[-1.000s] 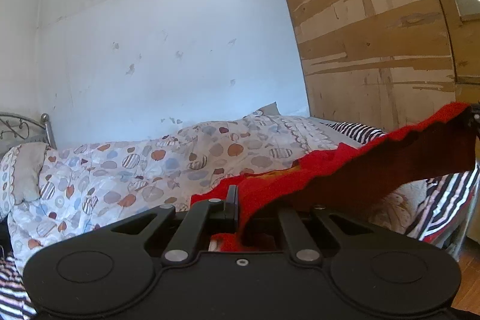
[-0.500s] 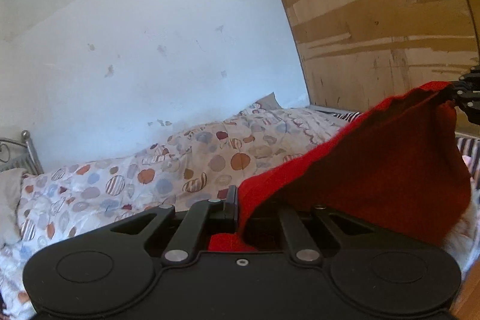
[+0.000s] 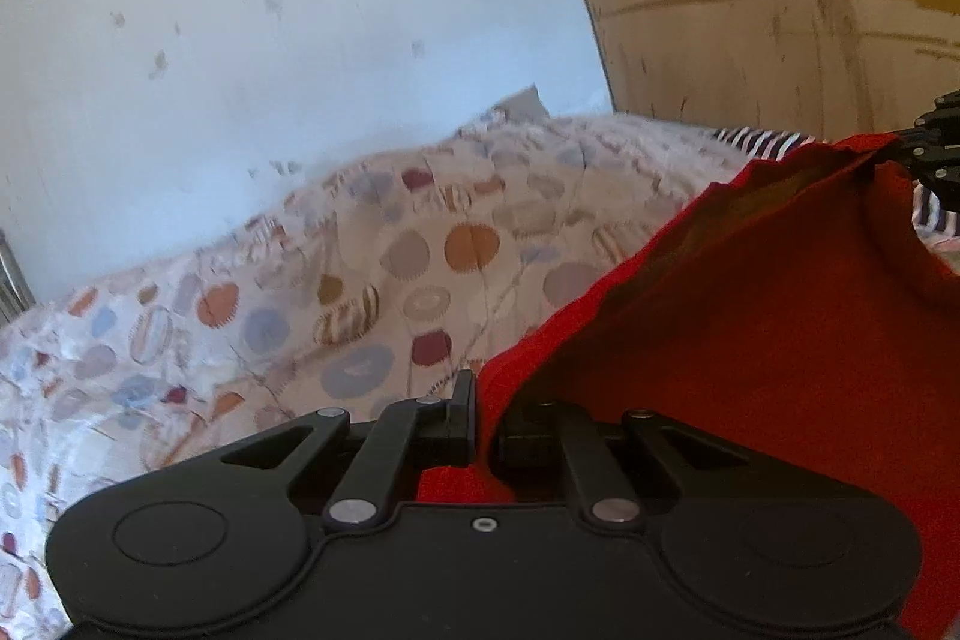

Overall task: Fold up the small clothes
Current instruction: 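Lift the hem with both grippers and fold it over toward the collar, then lay the folded hem down on the collar and open both grippers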

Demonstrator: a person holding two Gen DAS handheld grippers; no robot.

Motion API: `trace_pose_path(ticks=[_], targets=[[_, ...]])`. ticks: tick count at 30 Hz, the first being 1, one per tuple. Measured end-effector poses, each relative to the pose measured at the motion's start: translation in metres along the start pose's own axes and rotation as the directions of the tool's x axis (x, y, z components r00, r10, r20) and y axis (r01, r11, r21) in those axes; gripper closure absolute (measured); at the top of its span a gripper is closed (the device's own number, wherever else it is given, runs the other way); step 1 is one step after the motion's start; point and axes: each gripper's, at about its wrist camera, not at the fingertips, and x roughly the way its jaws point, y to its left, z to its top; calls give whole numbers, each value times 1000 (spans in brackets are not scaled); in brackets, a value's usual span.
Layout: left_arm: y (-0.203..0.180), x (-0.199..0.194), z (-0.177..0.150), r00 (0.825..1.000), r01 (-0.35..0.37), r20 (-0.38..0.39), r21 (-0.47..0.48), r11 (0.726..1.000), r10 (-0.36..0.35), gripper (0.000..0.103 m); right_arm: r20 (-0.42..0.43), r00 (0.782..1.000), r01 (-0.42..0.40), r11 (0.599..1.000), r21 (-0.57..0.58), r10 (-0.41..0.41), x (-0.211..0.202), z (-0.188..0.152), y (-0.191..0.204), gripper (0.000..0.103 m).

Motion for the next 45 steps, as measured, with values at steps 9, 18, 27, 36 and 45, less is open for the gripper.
trace_pose_path(ticks=[9,18,27,36,45], targets=[[0,65,-23,993,32,-107,-80,996,-41,96,-104,993,-49,992,115,61,61,-23,-12,91],[19,77,-25,986,17,-154,-247,969,-57,29,-87,993,-55,972,229,77,51,-25,-38,4],[62,52,-29,990,91,-61,-406,909,-126,1,-60,977,-179,943,281,203,23,-28,-53,0],[67,12,-50,975,207,5,-355,911,-220,1,-201,974,-135,981,-139,105,26,-50,16,0],[30,36,-70,992,-22,-128,-168,986,0,1,-176,952,270,956,114,-248,42,-68,-33,0]])
